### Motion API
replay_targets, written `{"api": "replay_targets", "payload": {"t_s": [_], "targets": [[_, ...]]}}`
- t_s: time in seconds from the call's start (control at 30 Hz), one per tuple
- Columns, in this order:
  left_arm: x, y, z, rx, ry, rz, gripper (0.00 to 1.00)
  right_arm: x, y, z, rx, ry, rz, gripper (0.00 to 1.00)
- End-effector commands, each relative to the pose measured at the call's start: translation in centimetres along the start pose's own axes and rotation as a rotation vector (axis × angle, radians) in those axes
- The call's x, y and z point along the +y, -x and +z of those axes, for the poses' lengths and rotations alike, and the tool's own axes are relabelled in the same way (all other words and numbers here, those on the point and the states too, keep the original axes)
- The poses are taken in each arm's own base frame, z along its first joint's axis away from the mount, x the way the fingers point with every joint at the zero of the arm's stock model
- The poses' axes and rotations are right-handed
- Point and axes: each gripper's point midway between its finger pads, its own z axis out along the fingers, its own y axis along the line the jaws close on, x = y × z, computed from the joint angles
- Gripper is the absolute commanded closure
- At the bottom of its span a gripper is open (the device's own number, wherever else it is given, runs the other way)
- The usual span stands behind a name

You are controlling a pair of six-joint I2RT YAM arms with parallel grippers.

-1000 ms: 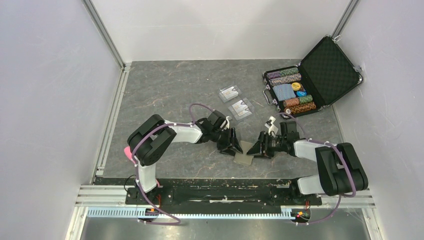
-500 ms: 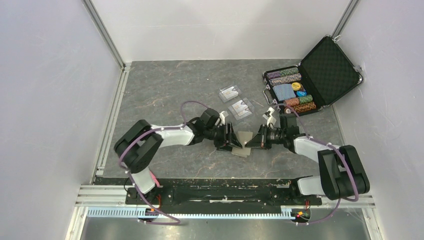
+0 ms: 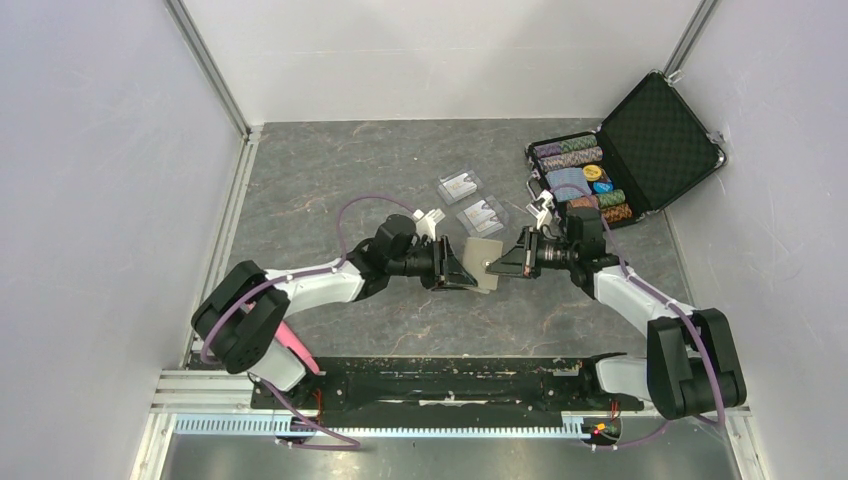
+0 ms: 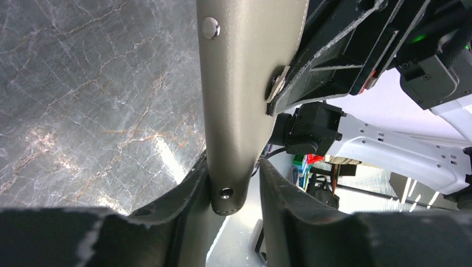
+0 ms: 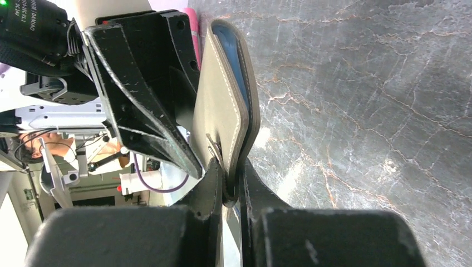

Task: Put the credit cards into the card holder
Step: Pick up the card holder from the center of the board.

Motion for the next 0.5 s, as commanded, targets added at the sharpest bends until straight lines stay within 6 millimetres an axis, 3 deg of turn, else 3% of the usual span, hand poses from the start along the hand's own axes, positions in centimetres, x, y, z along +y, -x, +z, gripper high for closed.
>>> {"api": "replay_targets", "payload": {"t_s": [0.0,0.13,0.2,0.37,0.47], "targets": [[-4.6,1.7,-1.3,-0.073,-0.159,0.058,0.70,2.6,1.1,0.0,-0.005,0.069,-0.060,1.00],[-4.5,2.1,-1.8,-0.107,-0.148,0.050,0.96,2.4,0.9,0.1,-0.005,0.055,-0.058,0.80],[-3.9,2.1,-2.0,-0.118,-0.113,0.045,0.98,2.4,1.2,0.1,-0.012,0.043,-0.074,0.68],[-1.2,1.7,-3.3,-0.120,0.084,0.070,0.98,1.5,2.3,-0.3,-0.044,-0.083,-0.102,0.23],[0.5,1.7,-4.7,-0.128,0.243,0.118,0.98,0.8,2.9,-0.4,-0.054,-0.175,-0.123,0.14]]}}
